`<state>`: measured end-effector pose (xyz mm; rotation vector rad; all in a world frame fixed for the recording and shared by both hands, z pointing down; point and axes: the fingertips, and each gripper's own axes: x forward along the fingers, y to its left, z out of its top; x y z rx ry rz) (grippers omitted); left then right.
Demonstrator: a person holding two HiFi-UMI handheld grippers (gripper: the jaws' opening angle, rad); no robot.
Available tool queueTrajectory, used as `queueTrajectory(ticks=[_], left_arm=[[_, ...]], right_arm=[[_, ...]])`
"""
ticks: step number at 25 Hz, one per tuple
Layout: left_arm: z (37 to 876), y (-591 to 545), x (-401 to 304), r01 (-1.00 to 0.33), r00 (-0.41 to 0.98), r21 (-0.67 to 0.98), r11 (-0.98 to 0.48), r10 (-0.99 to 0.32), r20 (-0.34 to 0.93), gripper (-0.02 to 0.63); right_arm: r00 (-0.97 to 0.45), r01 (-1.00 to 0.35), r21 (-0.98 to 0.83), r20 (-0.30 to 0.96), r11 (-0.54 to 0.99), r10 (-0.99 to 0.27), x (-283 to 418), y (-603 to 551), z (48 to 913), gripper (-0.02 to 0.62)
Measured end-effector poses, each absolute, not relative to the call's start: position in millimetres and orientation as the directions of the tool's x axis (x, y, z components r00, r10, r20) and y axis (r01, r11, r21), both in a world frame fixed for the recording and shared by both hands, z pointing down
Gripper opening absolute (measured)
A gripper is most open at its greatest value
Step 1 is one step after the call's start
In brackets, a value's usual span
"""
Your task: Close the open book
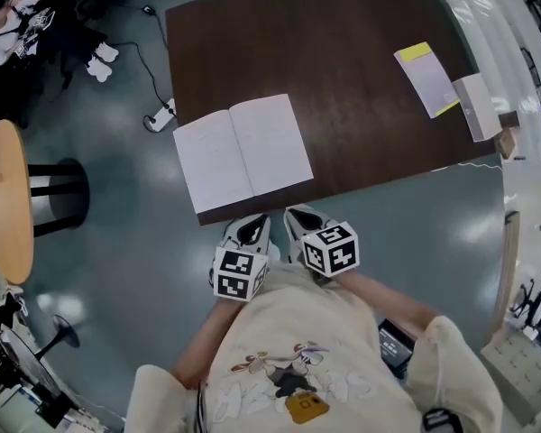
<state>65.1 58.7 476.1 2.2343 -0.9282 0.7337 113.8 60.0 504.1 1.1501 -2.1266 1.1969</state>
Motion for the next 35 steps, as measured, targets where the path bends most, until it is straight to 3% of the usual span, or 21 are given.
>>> queueTrajectory(ticks=[7, 13, 18, 21, 26, 35], left_arm=[[514, 28, 81, -0.790, 0.532, 0.290, -0.540, -0.370, 0.761, 0.006], [536, 2, 79, -0.798, 0.503, 0.271, -0.538, -0.347, 0.792, 0.006], [542, -6, 80, -0.802, 0.513, 0.302, -0.515, -0.334, 0.791, 0.006], [542, -6, 79, -0.800, 0.528, 0.329, -0.502, -0.329, 0.783, 0.006], [540, -9, 73, -0.805, 0.534, 0.336, -0.489, -0.351, 0.769, 0.006], [538, -34, 62, -0.861, 0.486, 0.328, -0.388, -0.442, 0.754, 0.006]], right_arm=[[-0.556, -0.820, -0.553, 0.706, 0.148, -0.439, 153, 17, 541, 0.006], [-0.592, -0.786, -0.601, 0.668, 0.141, -0.451, 143, -5, 552, 0.012], [-0.611, -0.769, -0.624, 0.657, 0.136, -0.441, 136, -14, 558, 0.080], [-0.648, -0.748, -0.632, 0.628, 0.204, -0.430, 135, -34, 549, 0.102], [-0.733, -0.679, -0.629, 0.608, 0.377, -0.305, 134, -73, 541, 0.141], [-0.721, -0.611, -0.528, 0.679, 0.589, -0.138, 136, -144, 537, 0.164]])
